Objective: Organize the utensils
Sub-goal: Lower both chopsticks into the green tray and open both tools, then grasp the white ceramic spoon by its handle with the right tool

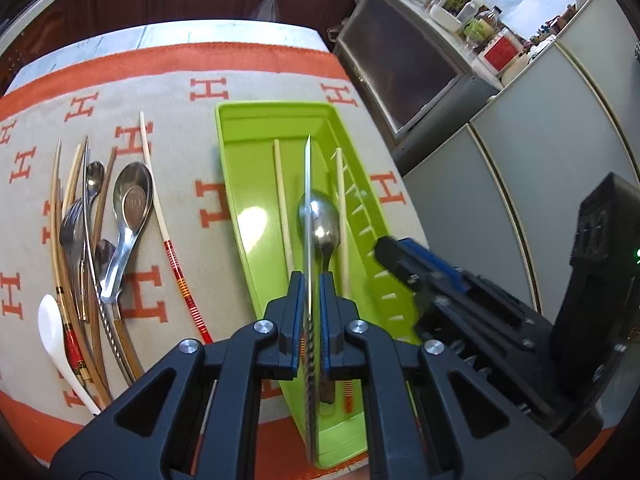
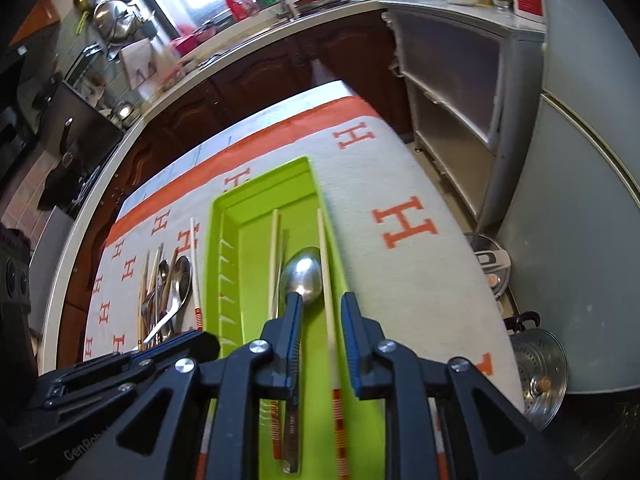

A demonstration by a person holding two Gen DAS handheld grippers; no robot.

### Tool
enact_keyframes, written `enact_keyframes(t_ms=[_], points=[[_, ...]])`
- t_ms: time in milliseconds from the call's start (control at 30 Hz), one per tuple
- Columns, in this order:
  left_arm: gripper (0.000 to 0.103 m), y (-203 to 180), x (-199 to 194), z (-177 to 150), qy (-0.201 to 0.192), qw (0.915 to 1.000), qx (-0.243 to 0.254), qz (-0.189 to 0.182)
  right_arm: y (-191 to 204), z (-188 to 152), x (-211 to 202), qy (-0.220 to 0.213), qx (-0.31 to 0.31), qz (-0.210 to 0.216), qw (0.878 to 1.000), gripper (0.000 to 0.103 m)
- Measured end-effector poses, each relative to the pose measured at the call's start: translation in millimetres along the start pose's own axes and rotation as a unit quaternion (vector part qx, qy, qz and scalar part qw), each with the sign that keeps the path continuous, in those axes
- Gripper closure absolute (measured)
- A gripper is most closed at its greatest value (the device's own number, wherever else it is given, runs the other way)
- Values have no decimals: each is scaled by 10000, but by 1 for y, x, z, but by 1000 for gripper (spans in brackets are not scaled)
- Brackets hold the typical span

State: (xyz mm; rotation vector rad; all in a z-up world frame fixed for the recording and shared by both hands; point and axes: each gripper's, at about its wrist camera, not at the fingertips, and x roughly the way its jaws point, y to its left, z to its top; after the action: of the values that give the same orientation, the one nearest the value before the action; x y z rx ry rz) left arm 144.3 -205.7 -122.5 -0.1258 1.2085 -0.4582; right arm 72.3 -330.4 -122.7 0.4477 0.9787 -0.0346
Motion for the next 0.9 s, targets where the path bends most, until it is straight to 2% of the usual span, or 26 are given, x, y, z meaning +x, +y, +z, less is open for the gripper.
enact_keyframes(t_ms=[167,300,500,900], points=[[98,3,-2,-6,30,9999,117,62,2,-6,-7,-22,-27,-20,10000,83],[94,9,-14,-17,-67,9992,280,267,9,-12,-11,-14,-135,-41,9999,84],[93,33,-33,-33,-171,9973,331,635,25,-27,-16,69,-348,25,9994,84],[93,92,-89,-65,-670,9893,161,1289,91,-53,-21,288,-1037,490,9930,84]])
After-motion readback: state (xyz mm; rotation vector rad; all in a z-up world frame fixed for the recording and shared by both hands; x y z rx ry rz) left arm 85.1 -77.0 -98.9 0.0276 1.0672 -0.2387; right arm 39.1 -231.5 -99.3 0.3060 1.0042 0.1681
